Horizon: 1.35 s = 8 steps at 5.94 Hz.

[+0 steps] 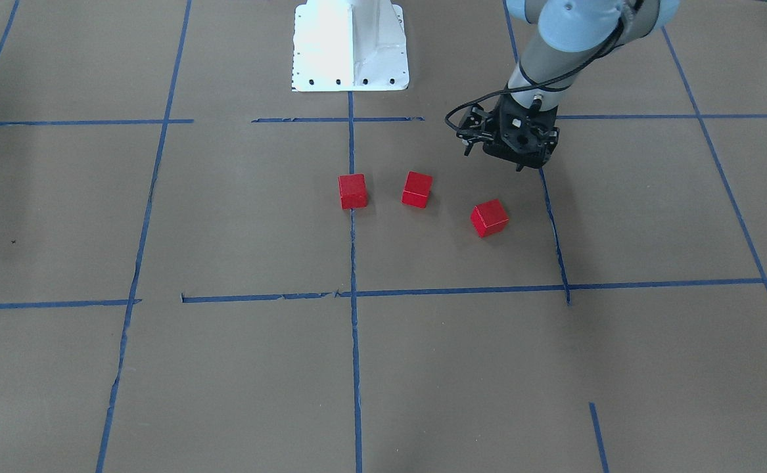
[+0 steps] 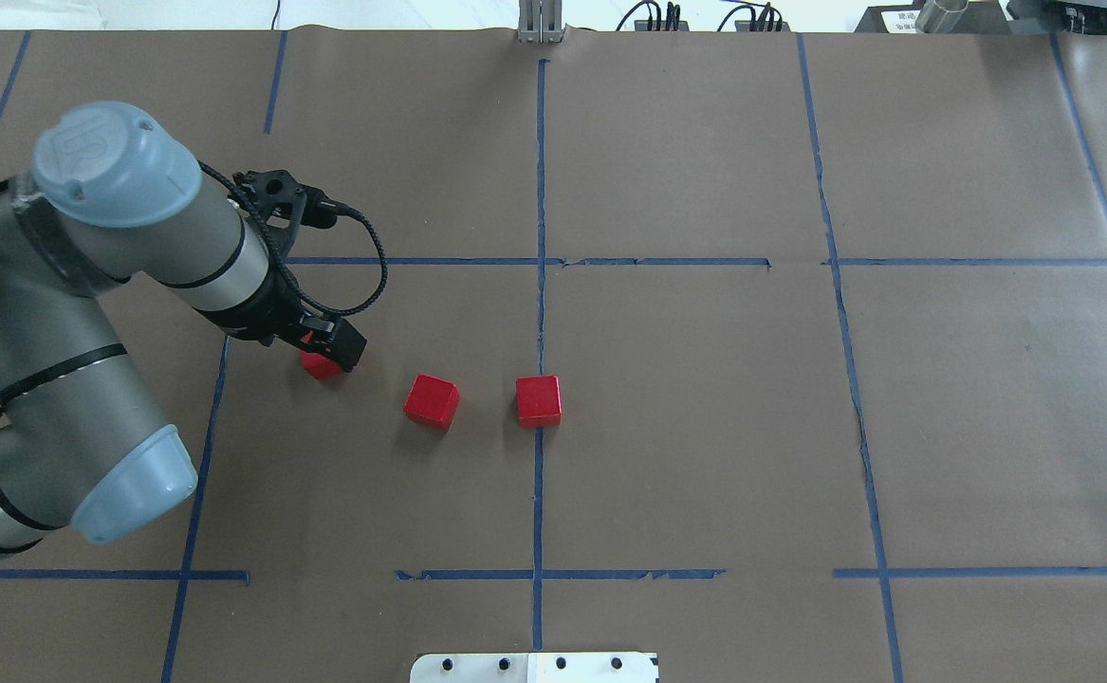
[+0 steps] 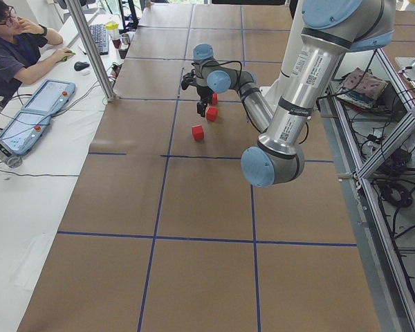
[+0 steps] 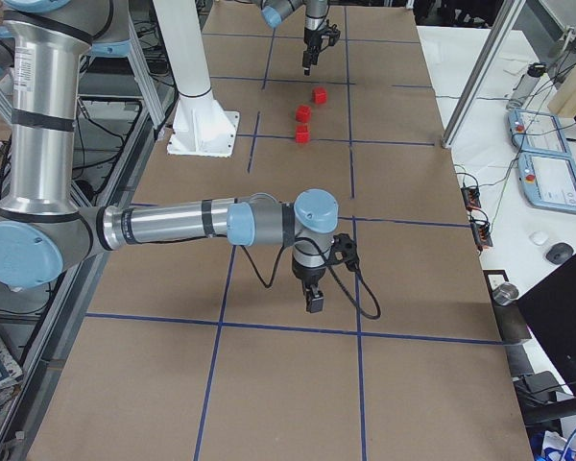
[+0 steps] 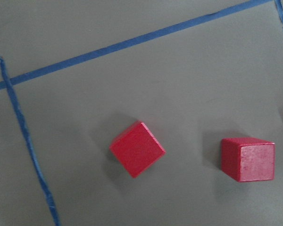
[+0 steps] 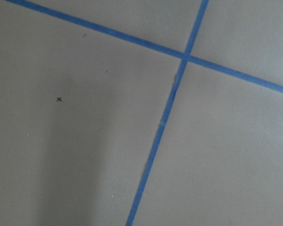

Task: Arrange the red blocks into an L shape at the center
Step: 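Reach the left gripper to the nearer red cube and grasp it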

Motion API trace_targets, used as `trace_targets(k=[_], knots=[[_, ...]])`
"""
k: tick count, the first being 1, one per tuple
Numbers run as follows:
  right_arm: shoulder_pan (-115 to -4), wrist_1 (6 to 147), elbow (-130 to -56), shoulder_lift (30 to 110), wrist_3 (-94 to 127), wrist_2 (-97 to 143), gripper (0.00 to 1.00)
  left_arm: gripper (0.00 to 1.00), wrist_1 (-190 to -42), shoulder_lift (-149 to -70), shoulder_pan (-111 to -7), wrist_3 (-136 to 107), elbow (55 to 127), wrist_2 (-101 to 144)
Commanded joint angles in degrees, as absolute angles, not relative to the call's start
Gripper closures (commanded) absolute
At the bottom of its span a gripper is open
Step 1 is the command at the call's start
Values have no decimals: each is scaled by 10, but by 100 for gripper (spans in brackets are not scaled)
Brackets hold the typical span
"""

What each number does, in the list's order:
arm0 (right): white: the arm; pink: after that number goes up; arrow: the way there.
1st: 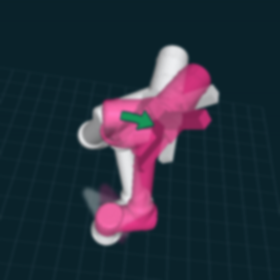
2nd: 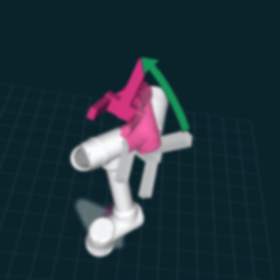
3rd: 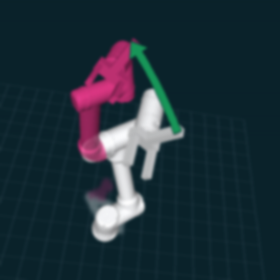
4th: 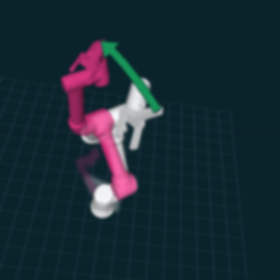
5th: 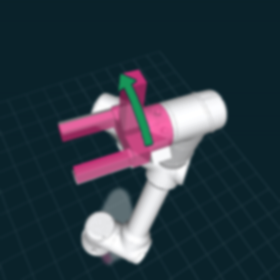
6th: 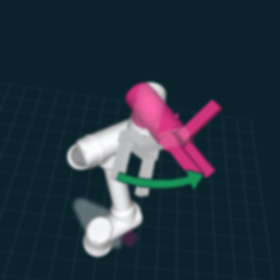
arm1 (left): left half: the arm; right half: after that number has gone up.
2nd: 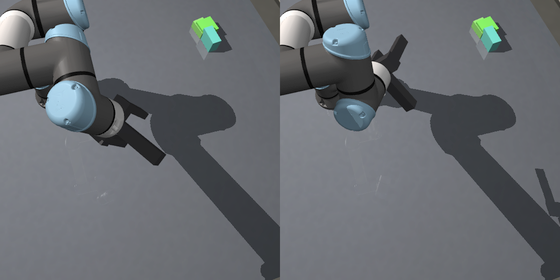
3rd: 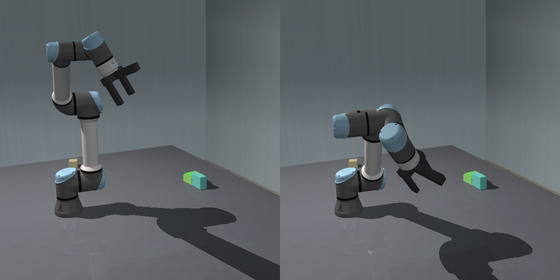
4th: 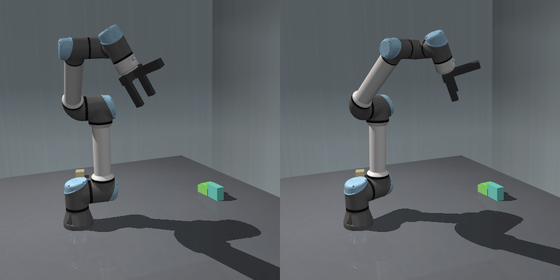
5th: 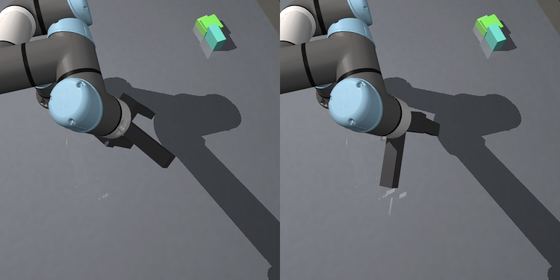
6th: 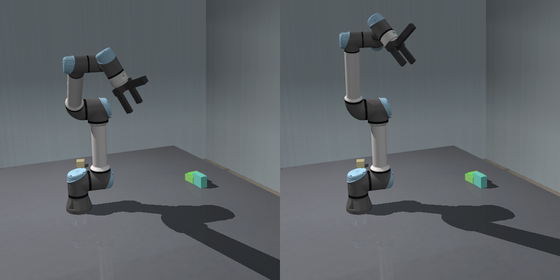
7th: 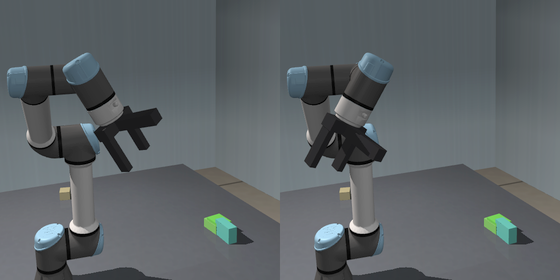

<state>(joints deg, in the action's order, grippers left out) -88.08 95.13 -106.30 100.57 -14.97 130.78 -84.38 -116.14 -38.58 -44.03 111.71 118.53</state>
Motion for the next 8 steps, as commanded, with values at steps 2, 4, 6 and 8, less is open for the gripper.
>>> trace_targets(k=[2,4,6,8], knots=[[-912,951,-1062,1034,-173,1326,0,0,-936,-1194,-331,-516,1043,1116],[-912,951,-1062,1034,-171,1326,0,0,-980,-1215,-307,-546,979,1099],[-912,951,-1061,1034,-171,1326,0,0,-993,-1229,-295,-566,956,1099],[-912,951,-1061,1034,-170,1326,0,0,-990,-1231,-273,-604,955,1099]])
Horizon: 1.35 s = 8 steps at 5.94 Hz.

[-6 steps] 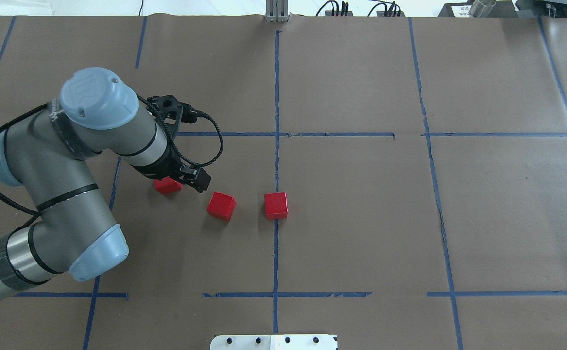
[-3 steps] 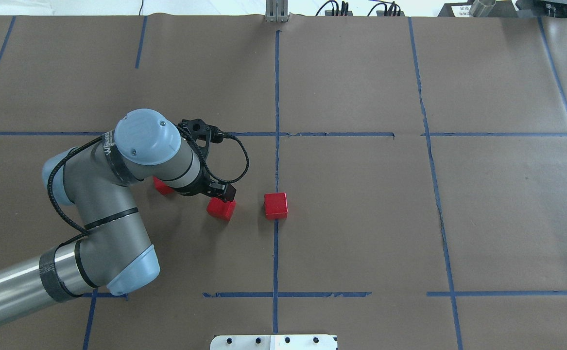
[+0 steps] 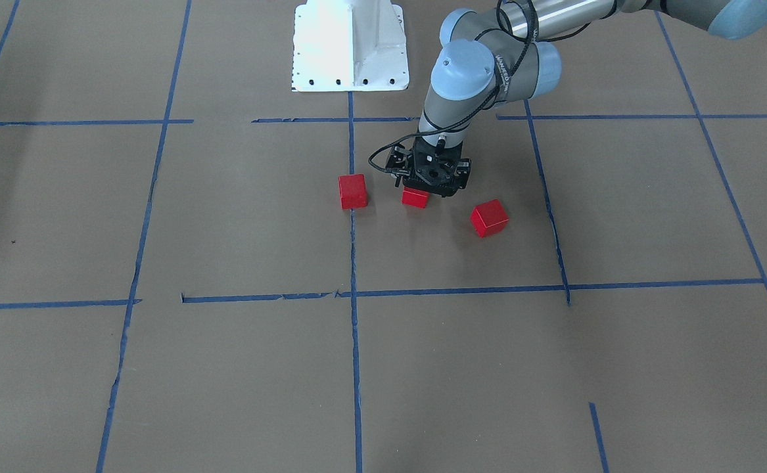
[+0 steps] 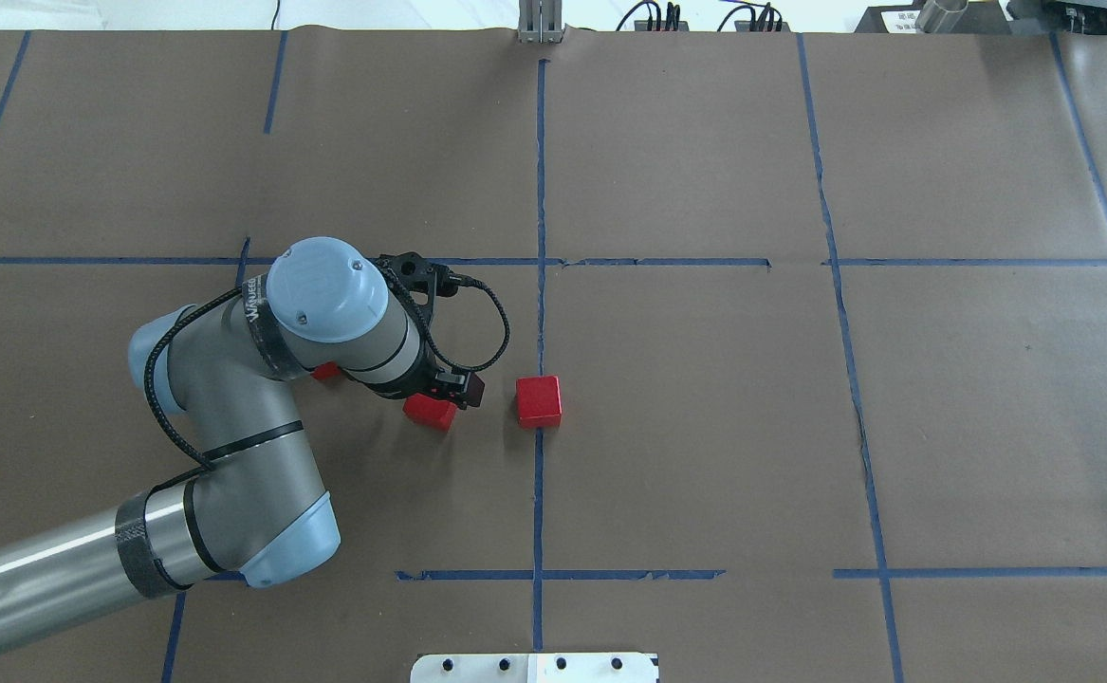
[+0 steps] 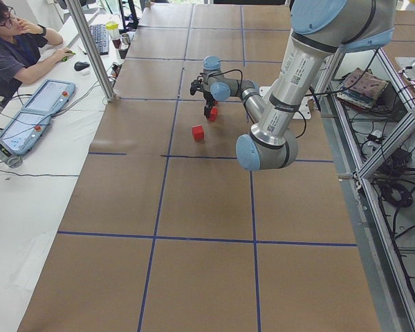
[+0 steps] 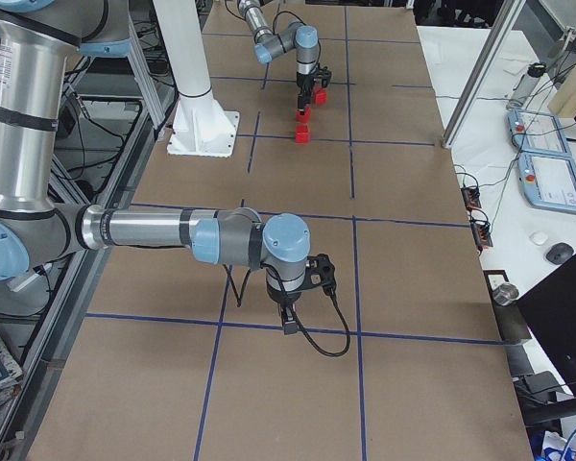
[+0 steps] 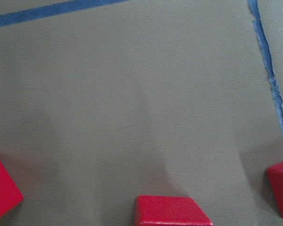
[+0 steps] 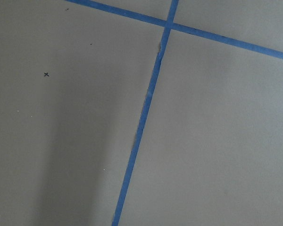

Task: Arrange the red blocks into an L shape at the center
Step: 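Reach the left gripper to the nearer red cube and grasp it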

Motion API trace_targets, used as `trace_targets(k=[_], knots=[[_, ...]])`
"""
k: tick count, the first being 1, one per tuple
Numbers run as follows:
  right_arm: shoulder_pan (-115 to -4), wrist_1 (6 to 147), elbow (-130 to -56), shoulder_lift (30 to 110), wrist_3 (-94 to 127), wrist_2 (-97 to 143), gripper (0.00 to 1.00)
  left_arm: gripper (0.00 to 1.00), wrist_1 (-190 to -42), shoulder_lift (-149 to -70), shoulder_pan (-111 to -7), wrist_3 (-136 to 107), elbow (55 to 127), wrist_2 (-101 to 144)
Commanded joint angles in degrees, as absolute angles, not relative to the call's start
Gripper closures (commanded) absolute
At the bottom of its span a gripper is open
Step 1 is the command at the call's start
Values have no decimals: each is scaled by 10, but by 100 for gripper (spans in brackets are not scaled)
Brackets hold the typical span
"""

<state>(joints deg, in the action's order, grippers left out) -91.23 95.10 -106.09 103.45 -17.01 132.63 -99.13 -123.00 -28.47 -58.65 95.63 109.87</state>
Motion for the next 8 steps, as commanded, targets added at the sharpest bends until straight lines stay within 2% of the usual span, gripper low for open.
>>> trace_targets(k=[1,2,3,6,8], knots=[[-912,951,-1061,1034,-171,1326,0,0,-989,-1235,-271,-632,941,1099],[-912,951,-1061,1035,-171,1327,0,2,-988,-1252,-271,-634,918,1098],[-912,951,-1061,1034,-171,1327,0,10,-990,-1256,-272,-633,914,1098],[-912,951,-1060,1034,-171,1326,0,12,-994,-1255,-273,-623,916,1061],[-912,951,-1058,1034,-171,1326,0,25,-993,-1253,-273,-623,915,1063]])
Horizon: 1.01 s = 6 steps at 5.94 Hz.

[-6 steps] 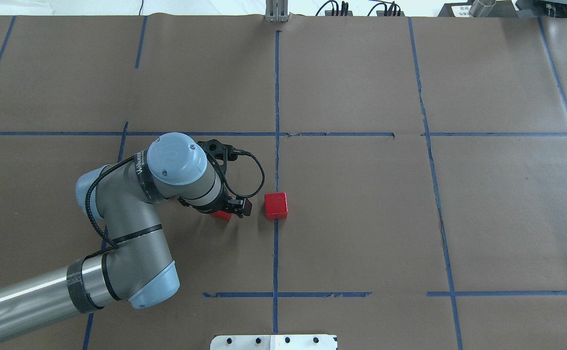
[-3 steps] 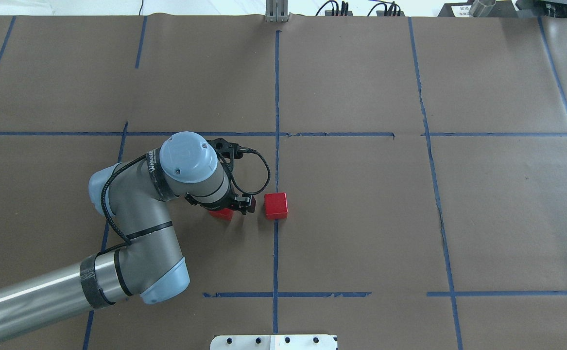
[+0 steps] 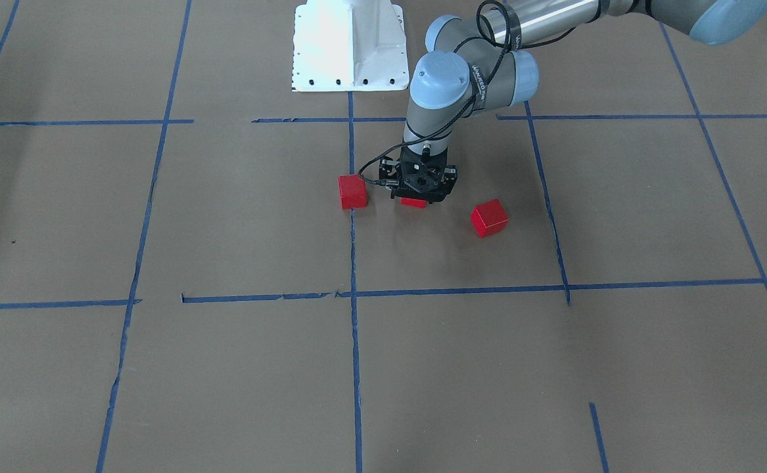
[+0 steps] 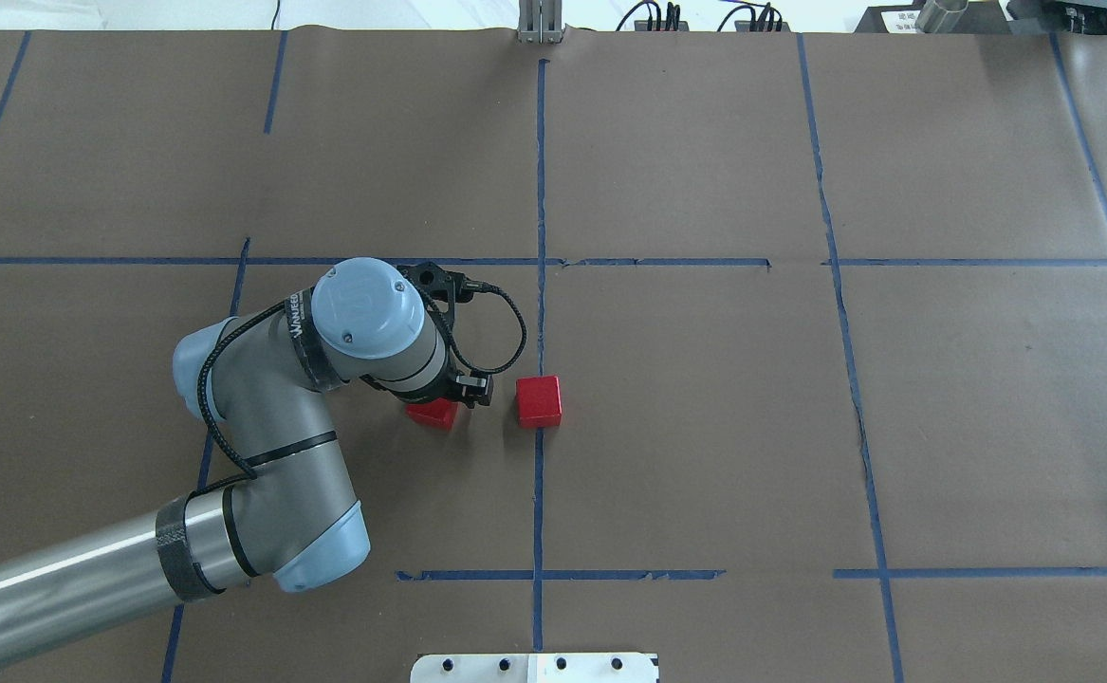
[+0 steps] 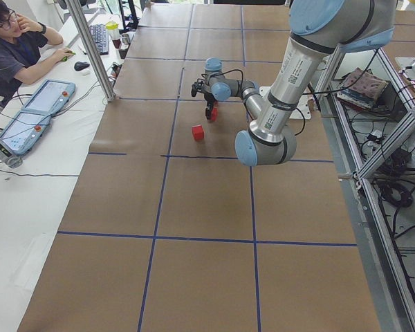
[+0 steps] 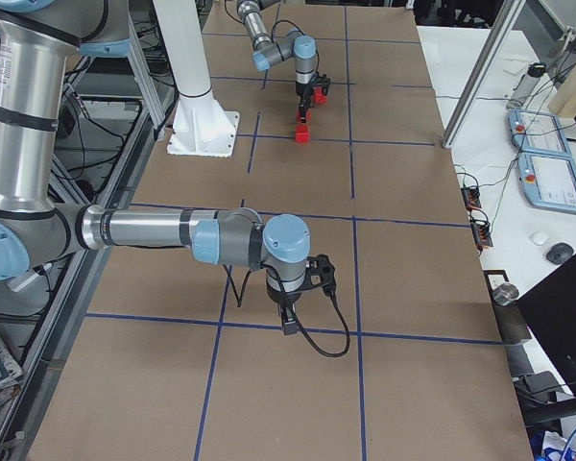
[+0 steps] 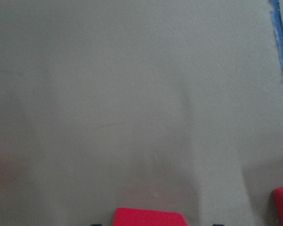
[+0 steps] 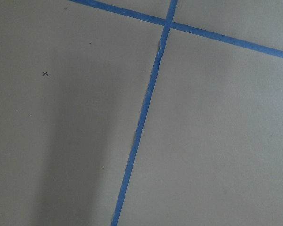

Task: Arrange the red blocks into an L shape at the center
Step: 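Carry the cube with the left gripper to the placed cube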

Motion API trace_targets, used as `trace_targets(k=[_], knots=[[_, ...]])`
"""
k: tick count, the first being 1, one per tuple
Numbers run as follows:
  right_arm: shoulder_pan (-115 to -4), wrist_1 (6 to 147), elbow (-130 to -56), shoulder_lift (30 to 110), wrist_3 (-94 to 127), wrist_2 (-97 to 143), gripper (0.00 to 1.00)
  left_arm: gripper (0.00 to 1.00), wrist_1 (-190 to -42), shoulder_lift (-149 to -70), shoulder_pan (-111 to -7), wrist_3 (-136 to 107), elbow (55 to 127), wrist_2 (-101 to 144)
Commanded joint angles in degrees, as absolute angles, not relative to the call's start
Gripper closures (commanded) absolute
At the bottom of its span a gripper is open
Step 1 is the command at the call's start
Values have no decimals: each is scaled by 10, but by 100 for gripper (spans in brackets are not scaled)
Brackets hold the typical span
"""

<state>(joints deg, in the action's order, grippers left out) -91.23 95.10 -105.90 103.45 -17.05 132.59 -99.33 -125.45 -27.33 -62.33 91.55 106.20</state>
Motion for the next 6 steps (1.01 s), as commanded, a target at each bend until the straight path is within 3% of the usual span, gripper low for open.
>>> trace_targets(k=[1,2,3,5,6], knots=[[-912,951,-1058,1034,-171,1326,0,45,-991,-1254,-273,-623,916,1063],[-912,951,-1058,1034,-171,1326,0,76,-988,-1254,-276,-623,918,1063],[-912,951,-1058,1035,-171,1326,0,87,-985,-1257,-292,-624,922,1066],[-912,951,-1059,1039,-171,1326,0,88,-945,-1296,-319,-632,905,1072],[-912,951,-1059,1040,-171,1326,0,88,-945,-1339,-320,-635,861,1071]])
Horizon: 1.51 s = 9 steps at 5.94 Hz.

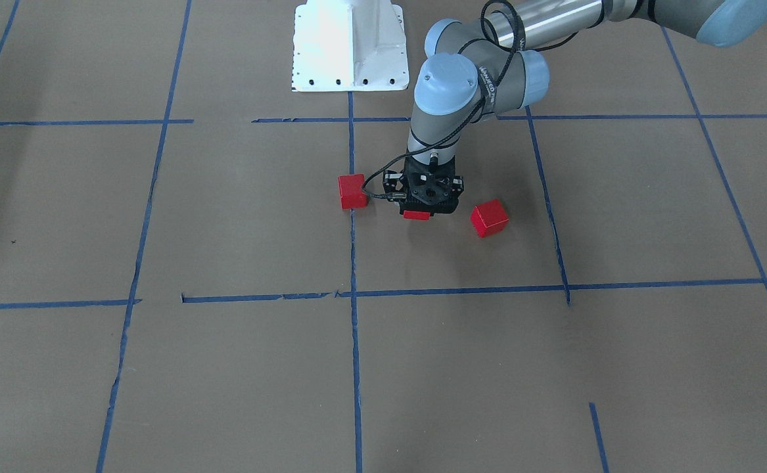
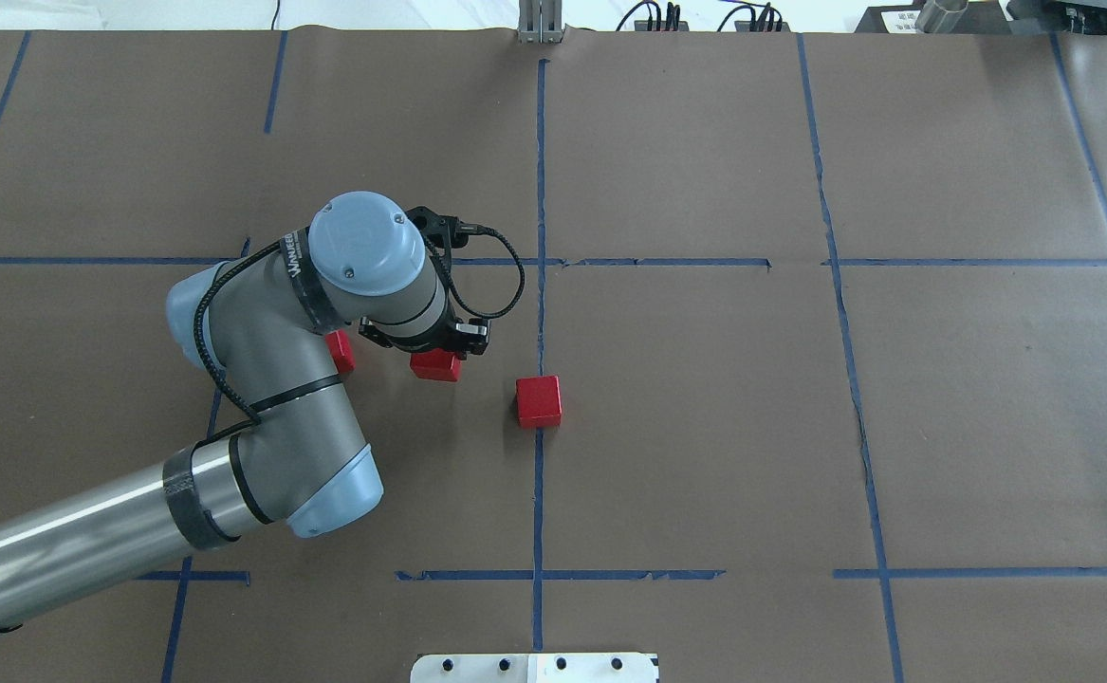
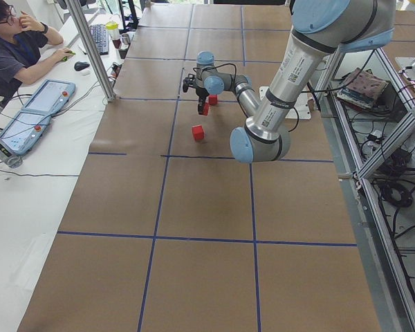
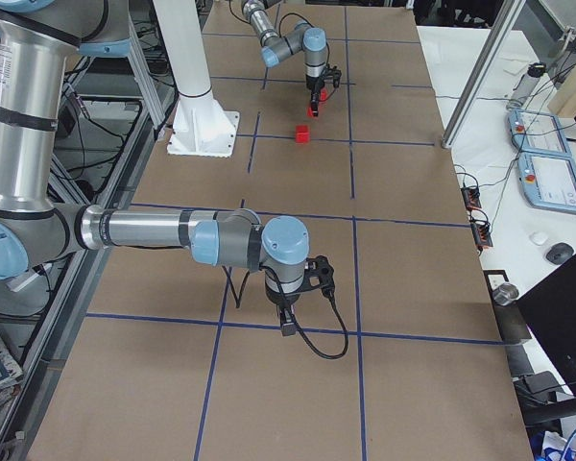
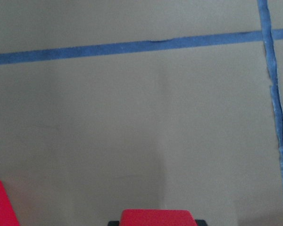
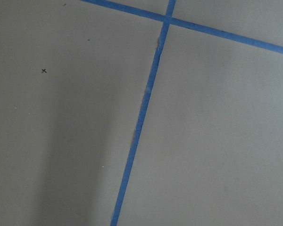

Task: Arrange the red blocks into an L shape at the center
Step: 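Carry the cube with the left gripper to the placed cube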

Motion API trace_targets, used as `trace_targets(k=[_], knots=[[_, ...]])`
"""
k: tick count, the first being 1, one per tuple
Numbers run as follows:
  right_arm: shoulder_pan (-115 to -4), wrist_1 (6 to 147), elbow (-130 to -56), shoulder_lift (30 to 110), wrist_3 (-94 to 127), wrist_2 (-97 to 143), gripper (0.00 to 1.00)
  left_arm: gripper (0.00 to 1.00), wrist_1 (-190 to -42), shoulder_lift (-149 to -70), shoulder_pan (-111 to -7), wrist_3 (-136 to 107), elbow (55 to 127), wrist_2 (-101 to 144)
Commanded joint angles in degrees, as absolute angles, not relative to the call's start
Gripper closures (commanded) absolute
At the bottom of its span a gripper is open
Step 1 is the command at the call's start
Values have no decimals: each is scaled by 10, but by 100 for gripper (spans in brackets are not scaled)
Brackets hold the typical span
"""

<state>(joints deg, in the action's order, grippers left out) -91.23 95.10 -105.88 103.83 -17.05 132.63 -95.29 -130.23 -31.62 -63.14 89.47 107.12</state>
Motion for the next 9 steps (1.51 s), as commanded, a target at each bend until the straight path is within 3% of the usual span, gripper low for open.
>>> trace_targets(k=[1,3,9], knots=[[-912,951,-1059,1039,-171,1326,0,88,-951,-1399,-319,-665,789,1071],[-912,951,-1058,1040,-171,1325,0,88,-951,-1439,-309,-668,745,1071],[-912,951,-1059,1039,-172,1326,0,88,-951,-1439,-280,-693,744,1071]])
